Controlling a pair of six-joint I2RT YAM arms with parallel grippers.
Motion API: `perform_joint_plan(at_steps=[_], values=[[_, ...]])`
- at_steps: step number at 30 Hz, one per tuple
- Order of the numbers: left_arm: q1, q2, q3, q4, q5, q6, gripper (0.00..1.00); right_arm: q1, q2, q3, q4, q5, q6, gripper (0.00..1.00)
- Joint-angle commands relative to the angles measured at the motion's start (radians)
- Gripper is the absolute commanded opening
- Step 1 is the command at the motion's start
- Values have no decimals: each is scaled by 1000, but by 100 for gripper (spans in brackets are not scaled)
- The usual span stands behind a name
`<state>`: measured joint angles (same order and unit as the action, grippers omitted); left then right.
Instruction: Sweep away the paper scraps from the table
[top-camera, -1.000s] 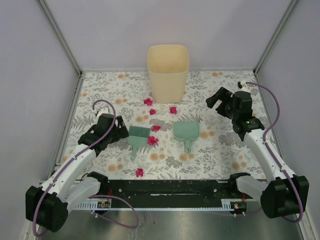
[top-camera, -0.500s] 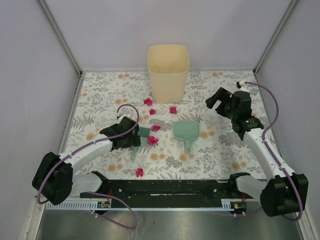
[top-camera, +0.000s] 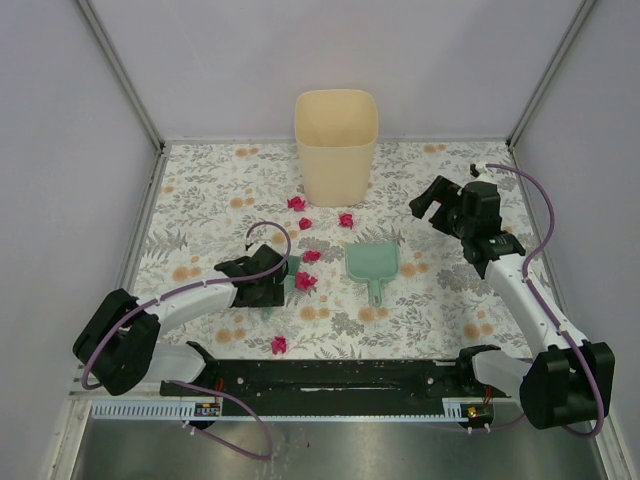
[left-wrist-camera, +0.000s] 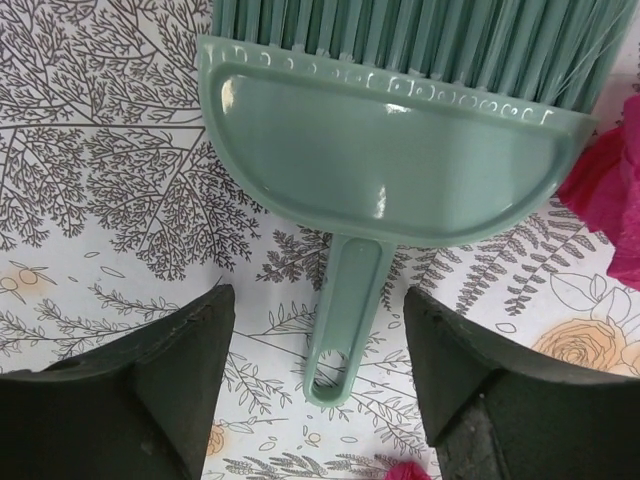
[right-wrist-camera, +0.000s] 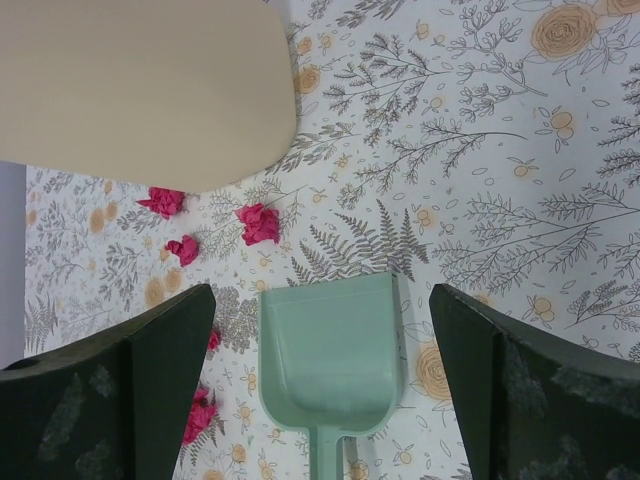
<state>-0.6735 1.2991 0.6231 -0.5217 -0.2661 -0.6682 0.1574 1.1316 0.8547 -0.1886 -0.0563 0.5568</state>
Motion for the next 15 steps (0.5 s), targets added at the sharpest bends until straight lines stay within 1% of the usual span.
perform_joint_plan(at_steps=[1,8,12,15], values=[[-11,11,-17,29,-13,-39,68,7,3,18,12,-25,-12,98],[-14,17,-31,28,-2,-57,47,8,11,21,9,-30,-9,98],[-15,12,-29,26,-7,-59,40,5,19,21,12,-42,-8,98],[-17,-3,-22,19,-1,-60,32,7,22,24,12,-68,-6,98]])
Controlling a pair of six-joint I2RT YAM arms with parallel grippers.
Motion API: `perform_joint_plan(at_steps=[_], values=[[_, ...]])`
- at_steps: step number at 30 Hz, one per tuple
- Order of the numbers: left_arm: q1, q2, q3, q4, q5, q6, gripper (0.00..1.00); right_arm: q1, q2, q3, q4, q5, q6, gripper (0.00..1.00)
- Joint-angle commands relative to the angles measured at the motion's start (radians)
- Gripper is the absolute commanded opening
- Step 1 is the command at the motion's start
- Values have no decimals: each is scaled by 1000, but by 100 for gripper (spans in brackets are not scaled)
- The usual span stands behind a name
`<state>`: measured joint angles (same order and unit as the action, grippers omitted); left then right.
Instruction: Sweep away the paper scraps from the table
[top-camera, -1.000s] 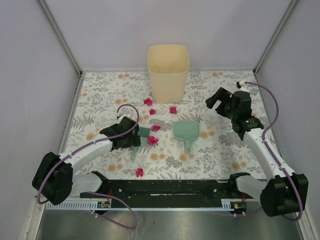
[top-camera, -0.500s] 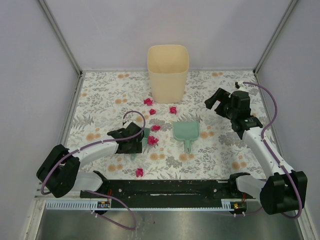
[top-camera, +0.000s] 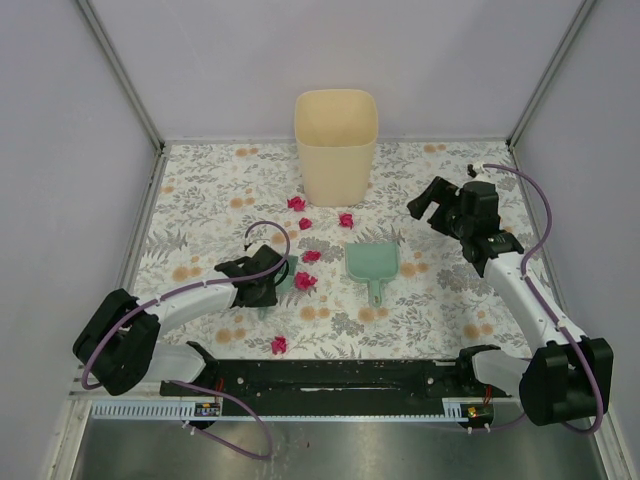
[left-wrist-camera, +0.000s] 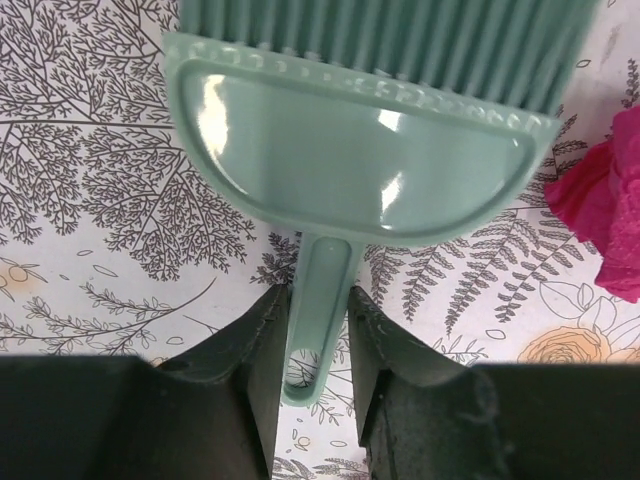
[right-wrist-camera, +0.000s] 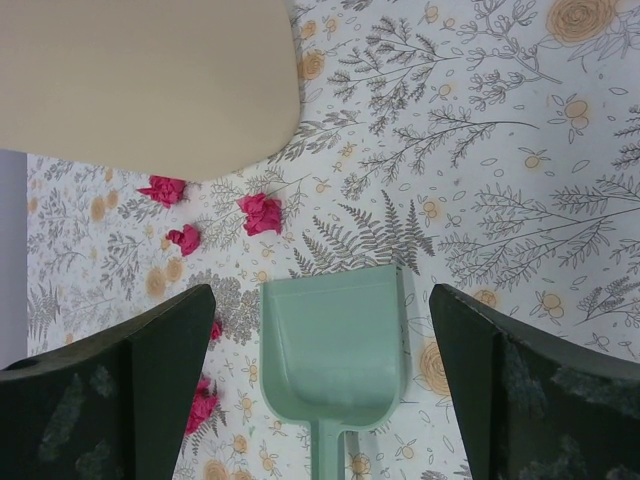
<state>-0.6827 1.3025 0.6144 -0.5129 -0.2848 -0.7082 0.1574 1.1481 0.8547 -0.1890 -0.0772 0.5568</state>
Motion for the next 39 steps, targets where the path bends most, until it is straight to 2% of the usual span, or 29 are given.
perform_joint_plan(at_steps=[1,4,13,20,22,30,39], values=[[-9,-14,-5,1,18,-20,30,10,9,27,14,-59,-3,97],[-14,-45,11,-25,13,-20,25,36,12,35,13,-81,6,97],[-15,-101,36,-56,6,-20,21,231,56,46,48,-117,92,96],[-15,-120,36,-59,7,-22,19,376,125,24,144,-170,267,95],[-15,-123,33,-59,9,-22,18,415,150,1,221,-197,349,95],[-15,-141,39,-58,18,-20,17,591,341,-25,466,-254,604,88],[-14,-196,44,-75,29,-20,16,699,493,67,487,-242,704,84]])
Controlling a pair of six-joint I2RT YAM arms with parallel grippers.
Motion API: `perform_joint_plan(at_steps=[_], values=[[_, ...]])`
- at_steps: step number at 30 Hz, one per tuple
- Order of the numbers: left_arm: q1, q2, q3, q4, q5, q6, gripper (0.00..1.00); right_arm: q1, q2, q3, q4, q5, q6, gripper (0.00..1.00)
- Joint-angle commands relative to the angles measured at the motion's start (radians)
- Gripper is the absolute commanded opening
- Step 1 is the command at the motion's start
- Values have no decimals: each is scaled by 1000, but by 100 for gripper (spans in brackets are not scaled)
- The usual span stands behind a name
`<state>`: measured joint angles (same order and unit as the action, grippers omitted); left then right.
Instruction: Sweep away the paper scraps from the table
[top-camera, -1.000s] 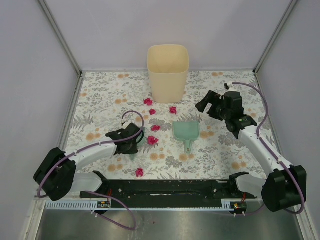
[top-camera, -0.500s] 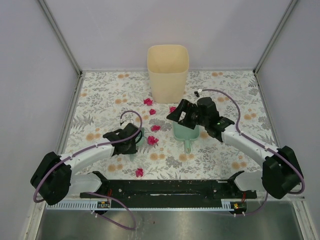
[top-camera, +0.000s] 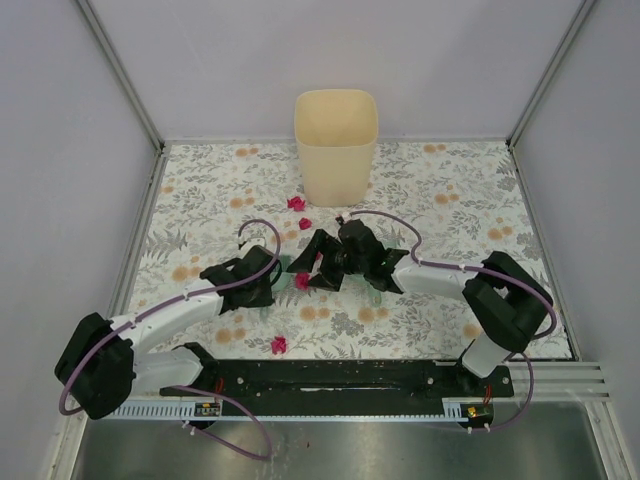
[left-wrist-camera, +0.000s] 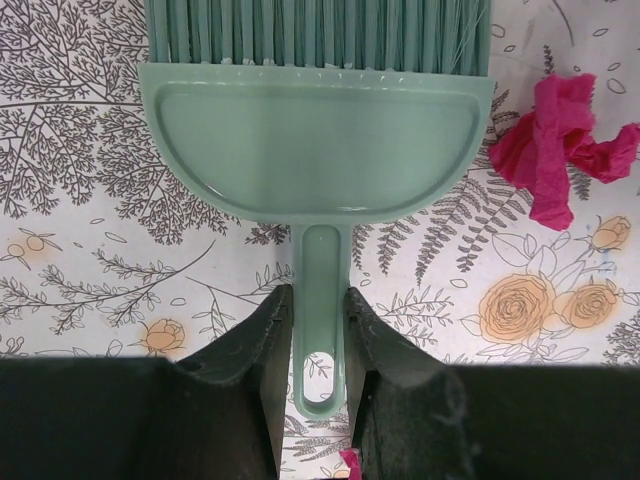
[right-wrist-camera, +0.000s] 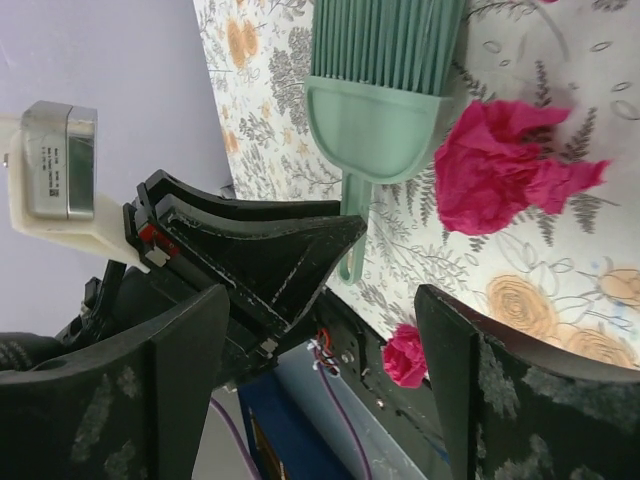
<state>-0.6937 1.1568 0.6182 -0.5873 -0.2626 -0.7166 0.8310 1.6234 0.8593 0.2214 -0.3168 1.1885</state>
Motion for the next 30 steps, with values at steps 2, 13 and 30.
perform_joint_plan(at_steps=[2,13,30], values=[[-3,-68,41,-5,6,-12,16,31,32,70,76,1,82,84],[-1,-123,52,-22,13,-18,15,71,84,63,99,56,169,80],[11,-164,57,-39,25,-7,14,155,225,58,193,202,404,71]])
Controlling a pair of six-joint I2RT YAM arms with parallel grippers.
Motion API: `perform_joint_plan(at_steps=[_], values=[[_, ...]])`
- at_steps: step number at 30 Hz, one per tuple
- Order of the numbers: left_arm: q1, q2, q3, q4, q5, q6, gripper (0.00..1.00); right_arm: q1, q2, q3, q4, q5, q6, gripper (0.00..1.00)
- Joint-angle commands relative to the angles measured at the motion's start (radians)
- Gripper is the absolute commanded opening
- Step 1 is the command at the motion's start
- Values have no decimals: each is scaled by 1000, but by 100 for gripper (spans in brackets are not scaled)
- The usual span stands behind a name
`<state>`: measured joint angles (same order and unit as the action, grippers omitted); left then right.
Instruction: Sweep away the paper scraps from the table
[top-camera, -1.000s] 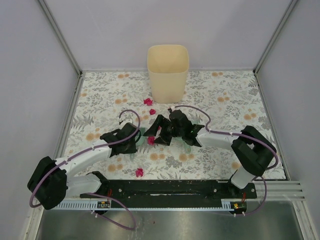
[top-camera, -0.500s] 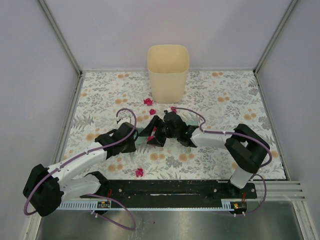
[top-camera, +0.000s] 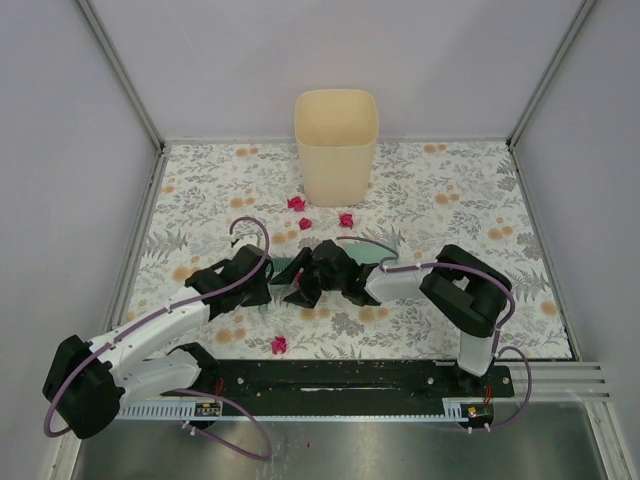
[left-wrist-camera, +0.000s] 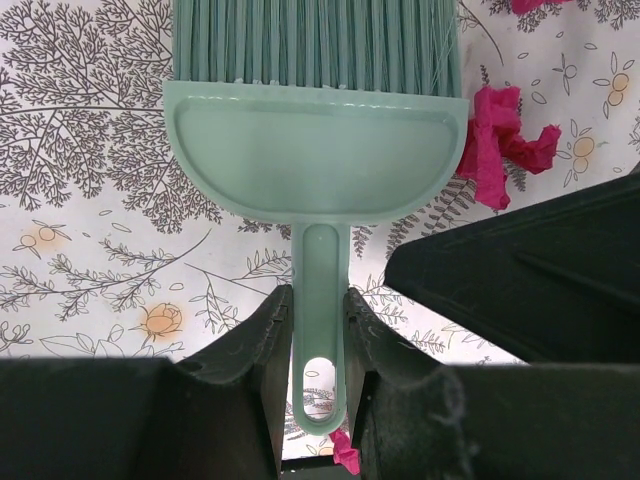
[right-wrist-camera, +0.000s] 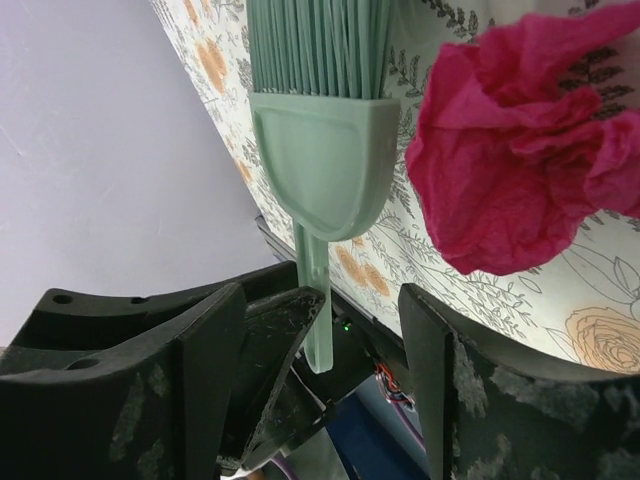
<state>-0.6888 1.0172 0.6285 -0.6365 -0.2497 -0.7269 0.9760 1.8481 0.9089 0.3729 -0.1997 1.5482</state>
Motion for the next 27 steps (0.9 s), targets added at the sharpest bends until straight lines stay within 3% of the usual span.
perform_joint_plan(at_steps=[1,21,27], values=[[6,-28,46,11,12,4,14,10,5,11,44,95,49,71],[17,-89,45,-15,32,11,13,10,85,128,-15,148,38,39],[18,-104,46,-26,36,12,13,10,88,139,-20,137,30,24]])
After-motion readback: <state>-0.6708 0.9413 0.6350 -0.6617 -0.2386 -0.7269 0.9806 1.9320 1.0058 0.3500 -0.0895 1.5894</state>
